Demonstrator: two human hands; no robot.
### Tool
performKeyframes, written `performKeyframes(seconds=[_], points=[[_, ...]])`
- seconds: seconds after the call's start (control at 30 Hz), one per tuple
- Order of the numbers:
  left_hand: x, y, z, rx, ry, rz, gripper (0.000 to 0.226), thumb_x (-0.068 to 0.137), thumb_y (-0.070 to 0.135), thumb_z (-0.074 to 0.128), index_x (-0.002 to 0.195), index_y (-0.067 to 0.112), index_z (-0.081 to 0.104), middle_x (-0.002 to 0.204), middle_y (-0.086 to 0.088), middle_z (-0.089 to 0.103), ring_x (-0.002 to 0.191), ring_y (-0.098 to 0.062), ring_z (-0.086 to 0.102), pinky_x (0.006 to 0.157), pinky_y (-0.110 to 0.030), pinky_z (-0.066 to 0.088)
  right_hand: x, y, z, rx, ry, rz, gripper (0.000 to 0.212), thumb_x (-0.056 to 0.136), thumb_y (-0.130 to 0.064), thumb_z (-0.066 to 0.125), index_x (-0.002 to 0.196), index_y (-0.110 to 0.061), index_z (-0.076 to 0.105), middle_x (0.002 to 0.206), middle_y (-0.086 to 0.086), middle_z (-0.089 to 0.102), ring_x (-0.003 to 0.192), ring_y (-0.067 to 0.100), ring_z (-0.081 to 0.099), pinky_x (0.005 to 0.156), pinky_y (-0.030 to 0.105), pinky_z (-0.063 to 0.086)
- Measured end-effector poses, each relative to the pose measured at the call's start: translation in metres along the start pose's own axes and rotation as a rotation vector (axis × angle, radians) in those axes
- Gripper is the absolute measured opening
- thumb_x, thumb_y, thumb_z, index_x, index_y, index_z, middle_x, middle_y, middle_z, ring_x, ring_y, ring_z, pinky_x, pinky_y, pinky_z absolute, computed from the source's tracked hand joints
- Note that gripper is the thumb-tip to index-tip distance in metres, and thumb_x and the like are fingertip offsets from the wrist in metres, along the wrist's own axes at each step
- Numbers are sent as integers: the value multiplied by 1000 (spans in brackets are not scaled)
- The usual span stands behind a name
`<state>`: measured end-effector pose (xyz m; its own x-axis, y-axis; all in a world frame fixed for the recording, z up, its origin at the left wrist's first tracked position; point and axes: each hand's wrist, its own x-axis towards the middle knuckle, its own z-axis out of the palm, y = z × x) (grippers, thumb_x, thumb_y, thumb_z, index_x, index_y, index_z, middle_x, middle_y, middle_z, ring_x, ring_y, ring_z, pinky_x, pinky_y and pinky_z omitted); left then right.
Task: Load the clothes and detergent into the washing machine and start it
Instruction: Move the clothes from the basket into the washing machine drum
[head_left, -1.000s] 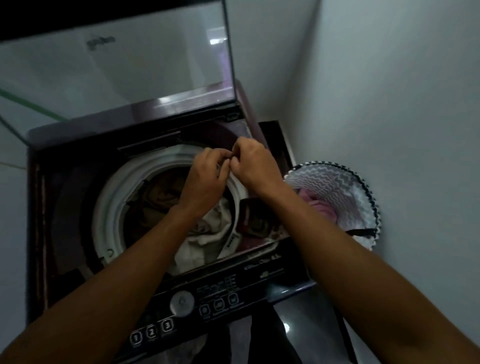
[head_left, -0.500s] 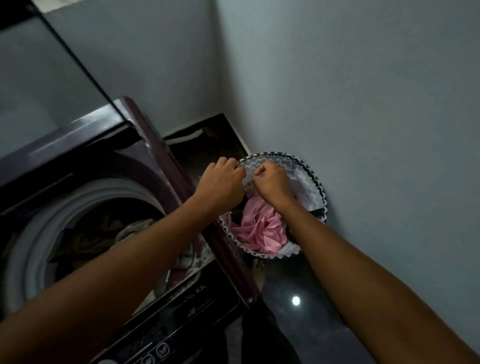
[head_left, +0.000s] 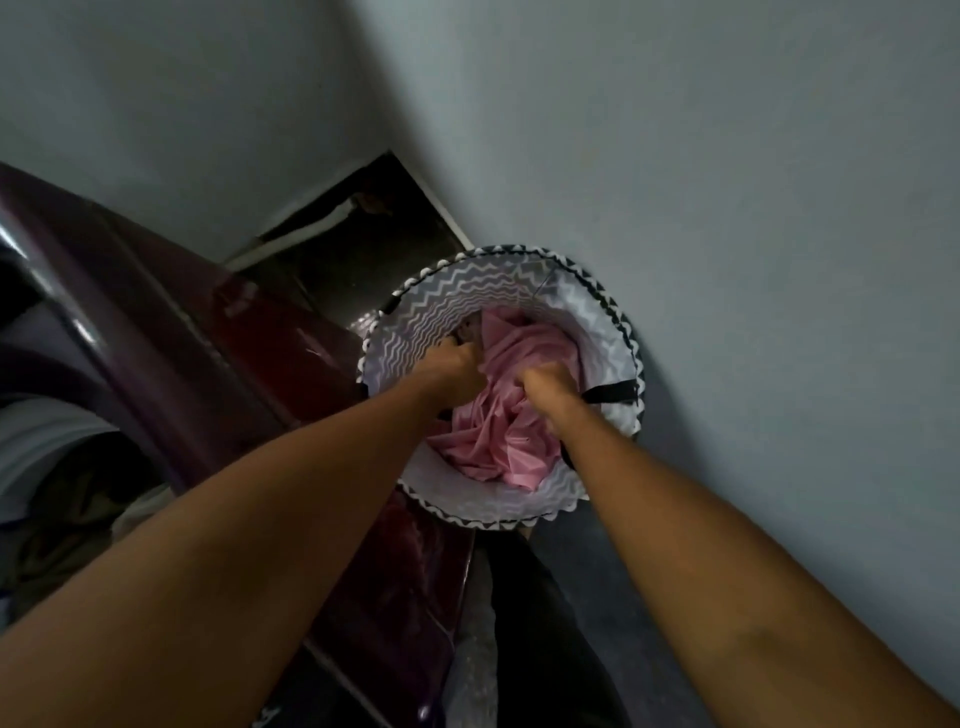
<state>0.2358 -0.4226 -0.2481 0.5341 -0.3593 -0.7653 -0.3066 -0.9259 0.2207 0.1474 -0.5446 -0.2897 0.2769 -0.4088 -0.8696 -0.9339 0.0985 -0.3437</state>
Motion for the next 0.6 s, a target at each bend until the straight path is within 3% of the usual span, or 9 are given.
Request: performKeyframes(seconds=[0.1,0.13,0.2,0.27,0.3,0.4,0.5,0.57,0.6], points=[[24,-5,21,20,-40,-21,52,92,34,57,142,23,47,145,-20,37,129,-42,45,109,-48,40,21,12,11,9,-44,17,81,69,-30,68,143,-18,38,98,7,60,91,26,60,83,37,54],[30,-6,29,22,-55,-23,51,93,33,55,141,22,47,145,-20,38,128,-43,46,109,-49,41,30,18,14,-4,-57,24,82,69,-31,67,145,-26,35,106,10,57,97,27,58,86,38,52],[41,-7,41,28,-69,-30,47,92,34,52,138,23,50,141,-18,43,128,-43,46,107,-50,42,53,30,24,-86,-65,37,72,64,-39,62,134,-40,46,143,15,36,122,34,48,99,46,48],[45,-8,50,38,-69,-25,51,89,41,50,137,24,52,139,-19,42,128,-44,43,106,-53,41,87,47,37,-191,-119,24,56,70,-41,57,126,-39,57,157,11,22,135,37,38,107,51,41],[45,-8,54,37,-80,-13,58,85,48,46,138,24,51,140,-20,42,128,-45,42,107,-54,39,120,64,48,-184,-163,20,55,72,-42,57,126,-32,59,156,12,31,134,37,42,107,51,43],[45,-8,56,55,-72,-34,66,79,53,41,137,22,50,139,-14,45,132,-41,41,107,-52,40,154,77,62,-5,-136,53,68,58,-39,66,121,-15,63,116,12,69,97,32,68,85,49,59],[43,-4,53,40,-11,-71,57,89,34,59,142,18,43,146,-12,38,132,-36,41,108,-49,40,116,49,52,260,3,39,34,65,-19,71,96,-4,72,79,14,73,66,27,68,58,42,58],[36,0,46,3,-3,-70,75,85,28,67,149,15,30,151,-14,33,134,-37,40,109,-50,39,58,18,33,460,84,36,9,74,-13,68,78,-6,69,67,9,67,63,26,64,52,36,52],[34,-1,43,-23,-9,-61,84,83,25,70,152,16,24,153,-14,30,135,-38,39,109,-51,39,39,7,26,553,92,50,7,79,-12,62,77,-7,67,68,7,65,65,26,63,53,32,51]])
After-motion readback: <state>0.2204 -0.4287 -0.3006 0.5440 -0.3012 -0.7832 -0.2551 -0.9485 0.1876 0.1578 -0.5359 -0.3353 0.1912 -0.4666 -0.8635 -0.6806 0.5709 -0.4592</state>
